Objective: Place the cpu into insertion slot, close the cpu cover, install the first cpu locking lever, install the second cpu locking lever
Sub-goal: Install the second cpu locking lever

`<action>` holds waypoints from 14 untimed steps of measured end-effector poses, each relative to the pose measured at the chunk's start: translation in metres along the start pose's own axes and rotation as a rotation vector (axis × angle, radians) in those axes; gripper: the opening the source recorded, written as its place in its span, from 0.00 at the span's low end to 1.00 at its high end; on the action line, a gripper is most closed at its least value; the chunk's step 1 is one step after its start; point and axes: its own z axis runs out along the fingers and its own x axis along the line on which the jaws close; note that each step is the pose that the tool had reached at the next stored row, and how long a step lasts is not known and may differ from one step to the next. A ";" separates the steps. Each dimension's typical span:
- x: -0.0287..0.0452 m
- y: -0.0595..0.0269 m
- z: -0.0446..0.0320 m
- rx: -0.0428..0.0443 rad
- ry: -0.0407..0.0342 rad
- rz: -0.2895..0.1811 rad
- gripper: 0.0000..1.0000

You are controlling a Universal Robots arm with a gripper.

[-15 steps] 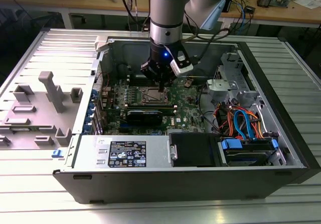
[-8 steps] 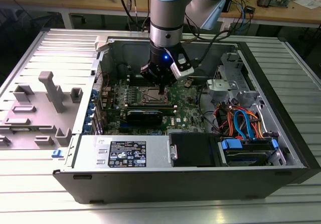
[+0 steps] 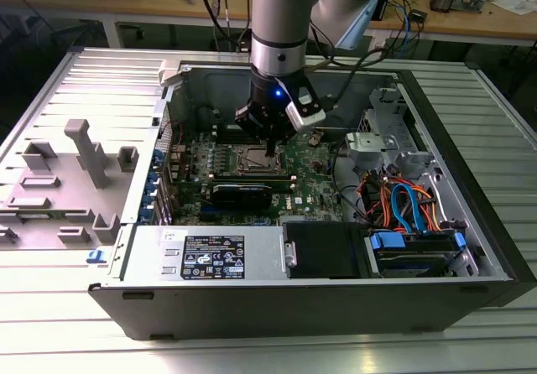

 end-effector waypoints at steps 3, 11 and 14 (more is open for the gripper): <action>0.0001 -0.0026 0.0000 0.0000 0.0000 0.000 0.11; 0.0004 -0.0124 -0.0034 -0.0001 0.0007 0.000 0.11; 0.0014 -0.0169 -0.0035 0.0000 0.0007 0.000 0.11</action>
